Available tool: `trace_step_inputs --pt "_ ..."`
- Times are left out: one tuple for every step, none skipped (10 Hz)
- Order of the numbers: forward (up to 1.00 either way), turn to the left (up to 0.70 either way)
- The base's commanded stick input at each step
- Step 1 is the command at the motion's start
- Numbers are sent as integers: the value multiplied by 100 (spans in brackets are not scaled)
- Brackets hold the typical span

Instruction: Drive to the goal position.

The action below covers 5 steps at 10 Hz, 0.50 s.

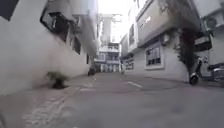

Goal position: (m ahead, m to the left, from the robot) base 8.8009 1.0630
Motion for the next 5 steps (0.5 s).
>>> trace_step_inputs --pt "100 0" --pt "100 0" --pt "100 0" --pt "100 0" --pt "100 0"
